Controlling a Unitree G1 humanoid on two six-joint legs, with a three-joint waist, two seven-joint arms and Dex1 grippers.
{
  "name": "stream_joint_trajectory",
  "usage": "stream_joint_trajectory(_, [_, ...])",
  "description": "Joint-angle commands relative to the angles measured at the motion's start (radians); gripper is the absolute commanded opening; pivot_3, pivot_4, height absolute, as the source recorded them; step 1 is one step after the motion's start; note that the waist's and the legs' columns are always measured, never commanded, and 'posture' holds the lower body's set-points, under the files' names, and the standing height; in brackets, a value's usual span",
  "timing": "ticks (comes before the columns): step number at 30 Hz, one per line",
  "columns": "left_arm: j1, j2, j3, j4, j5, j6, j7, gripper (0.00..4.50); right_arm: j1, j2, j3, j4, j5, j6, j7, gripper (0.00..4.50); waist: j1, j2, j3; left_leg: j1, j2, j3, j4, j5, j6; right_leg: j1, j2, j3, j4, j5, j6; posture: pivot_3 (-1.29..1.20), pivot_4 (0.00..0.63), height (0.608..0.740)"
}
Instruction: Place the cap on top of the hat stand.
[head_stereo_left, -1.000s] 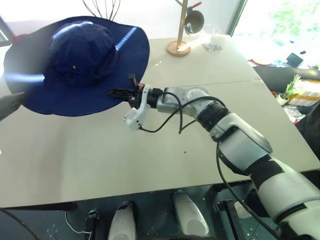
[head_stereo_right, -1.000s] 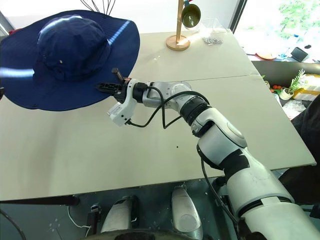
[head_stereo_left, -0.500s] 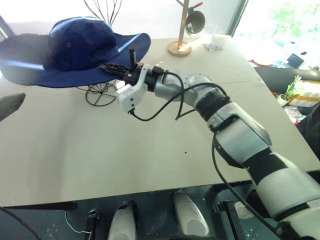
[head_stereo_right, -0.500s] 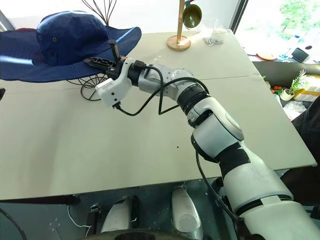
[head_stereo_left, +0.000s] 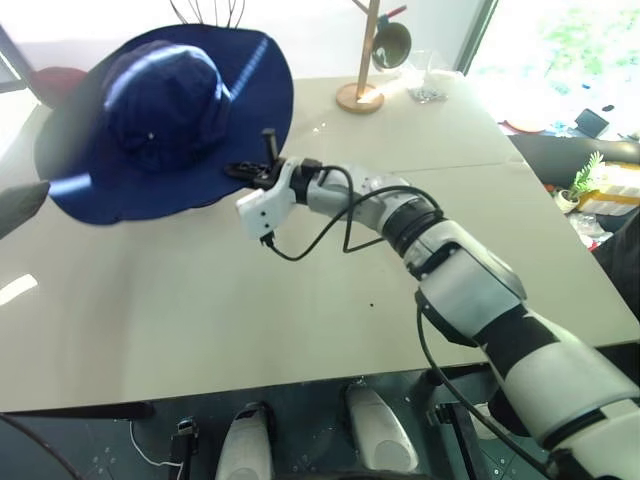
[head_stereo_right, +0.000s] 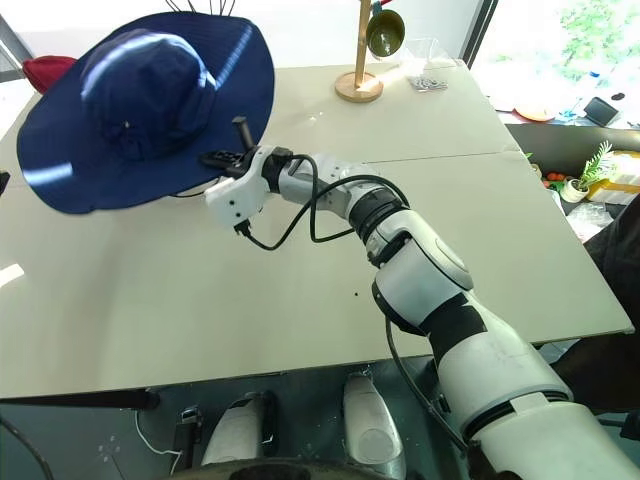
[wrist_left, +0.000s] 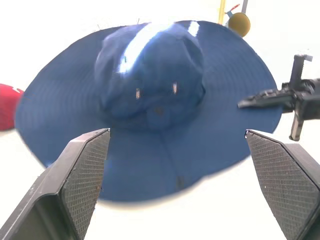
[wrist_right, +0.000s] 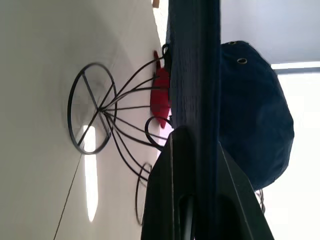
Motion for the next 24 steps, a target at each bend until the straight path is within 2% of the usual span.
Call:
stream_joint_trajectory(1, [-0.002, 0.003, 0.029, -0.023, -0.011, -0.016, 0.004, 4.5, -0.03, 0.001, -0.03, -0.009, 0.036, 0.001, 0.018, 0.08, -0.001, 0.0, 0.0, 0.0, 0.0, 0.0, 0.0, 0.0, 0.0, 0.0, 0.0, 0.0, 0.0, 0.0, 0.0, 0.0, 0.15, 0.739])
stream_joint_trajectory(6, [0.005, 0.006, 0.033, -0.016, -0.003, -0.021, -0.004, 4.5, -0.015, -0.003, -0.023, -0.028, 0.049, -0.04, 0.068, 0.08, -0.001, 0.0, 0.0, 0.0, 0.0, 0.0, 0.0, 0.0, 0.0, 0.0, 0.0, 0.0, 0.0, 0.0, 0.0, 0.0, 0.15, 0.739])
stream_joint_trajectory(9, [0.006, 0.006, 0.033, -0.016, -0.002, -0.023, -0.005, 4.5, -0.002, 0.001, -0.041, -0.036, 0.082, -0.051, 0.112, 0.87, -0.001, 0.0, 0.0, 0.0, 0.0, 0.0, 0.0, 0.0, 0.0, 0.0, 0.0, 0.0, 0.0, 0.0, 0.0, 0.0, 0.15, 0.739])
stream_joint_trajectory(11, [0.006, 0.005, 0.031, -0.017, -0.002, -0.024, -0.004, 4.5, 0.003, 0.001, -0.05, -0.045, 0.1, -0.047, 0.122, 1.81, -0.001, 0.0, 0.0, 0.0, 0.0, 0.0, 0.0, 0.0, 0.0, 0.0, 0.0, 0.0, 0.0, 0.0, 0.0, 0.0, 0.15, 0.739])
stream_joint_trajectory(12, [0.006, 0.004, 0.028, -0.018, -0.003, -0.025, -0.004, 4.5, 0.003, -0.002, -0.053, -0.053, 0.101, -0.044, 0.114, 2.46, 0.0, 0.0, 0.0, 0.0, 0.0, 0.0, 0.0, 0.0, 0.0, 0.0, 0.0, 0.0, 0.0, 0.0, 0.0, 0.0, 0.15, 0.739])
stream_joint_trajectory(16, [0.002, 0.006, 0.018, -0.015, -0.002, -0.029, -0.005, 4.5, 0.004, -0.014, -0.06, -0.079, 0.098, -0.024, 0.089, 4.33, 0.0, 0.0, 0.0, 0.0, 0.0, -0.001, 0.0, 0.0, 0.0, 0.0, 0.0, 0.0, 0.0, 0.0, 0.0, 0.0, 0.15, 0.739])
stream_joint_trajectory(23, [-0.012, 0.015, 0.0, 0.0, -0.001, -0.037, -0.009, 4.5, 0.017, -0.025, -0.054, -0.084, 0.099, 0.008, 0.101, 4.43, 0.0, 0.0, 0.0, 0.0, 0.0, -0.001, 0.0, 0.0, 0.0, 0.0, 0.0, -0.001, 0.0, 0.0, 0.0, 0.0, 0.15, 0.739])
stream_joint_trajectory(24, [-0.014, 0.018, -0.001, 0.003, 0.0, -0.037, -0.01, 4.5, 0.019, -0.026, -0.052, -0.083, 0.101, 0.01, 0.111, 4.21, 0.0, 0.0, 0.0, 0.0, 0.0, -0.001, 0.0, 0.0, 0.0, 0.0, 0.0, -0.001, 0.0, 0.0, 0.0, 0.0, 0.15, 0.739])
